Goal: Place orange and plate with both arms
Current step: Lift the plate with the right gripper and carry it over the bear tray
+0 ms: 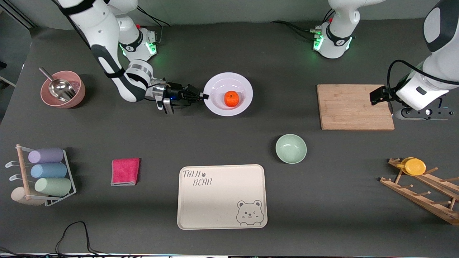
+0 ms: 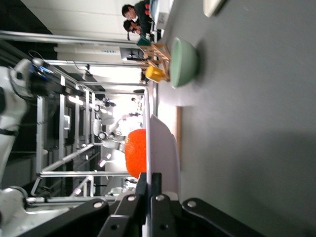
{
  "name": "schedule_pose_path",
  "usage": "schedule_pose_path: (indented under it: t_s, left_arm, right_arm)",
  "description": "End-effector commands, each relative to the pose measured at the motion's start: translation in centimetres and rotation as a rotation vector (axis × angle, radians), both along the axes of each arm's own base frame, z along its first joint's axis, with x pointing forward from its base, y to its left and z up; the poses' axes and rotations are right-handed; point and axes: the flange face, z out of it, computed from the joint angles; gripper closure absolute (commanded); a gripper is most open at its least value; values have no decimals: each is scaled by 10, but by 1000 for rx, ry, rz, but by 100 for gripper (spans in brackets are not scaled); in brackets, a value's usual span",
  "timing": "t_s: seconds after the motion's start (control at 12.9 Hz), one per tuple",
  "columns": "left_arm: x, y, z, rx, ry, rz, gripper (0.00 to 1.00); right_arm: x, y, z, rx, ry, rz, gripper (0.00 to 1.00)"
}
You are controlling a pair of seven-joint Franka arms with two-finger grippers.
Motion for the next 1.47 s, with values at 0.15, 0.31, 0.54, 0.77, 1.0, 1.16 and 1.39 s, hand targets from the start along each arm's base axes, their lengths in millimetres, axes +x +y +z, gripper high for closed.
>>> schedule_pose_path:
  t_s: [0.15, 0.31, 0.54, 0.77, 1.0, 1.16, 1.39]
  left_arm:
    - [-9, 2, 4, -9, -10, -11, 0]
    - [-13, 4, 1, -7, 1, -9, 0]
    - [-13, 6, 1, -8, 4, -23, 0]
    - [-23, 9, -1, -8, 1, -63, 0]
    - [-22, 19, -3, -12, -2, -62, 0]
    - [-21, 25, -5, -16, -11, -80, 0]
    - [-20, 31, -8, -21, -14, -93, 0]
  right_arm:
    - [23, -16, 99, 37, 63, 66, 100]
    - [42, -27, 117, -1, 56, 109, 100]
    - [94, -30, 135, -20, 70, 132, 100]
    - [171, -31, 133, -54, 77, 105, 100]
    - [260, -34, 113, -57, 45, 86, 100]
    - [308, -33, 105, -35, 47, 52, 100]
    - [371, -16, 119, -53, 62, 27, 100]
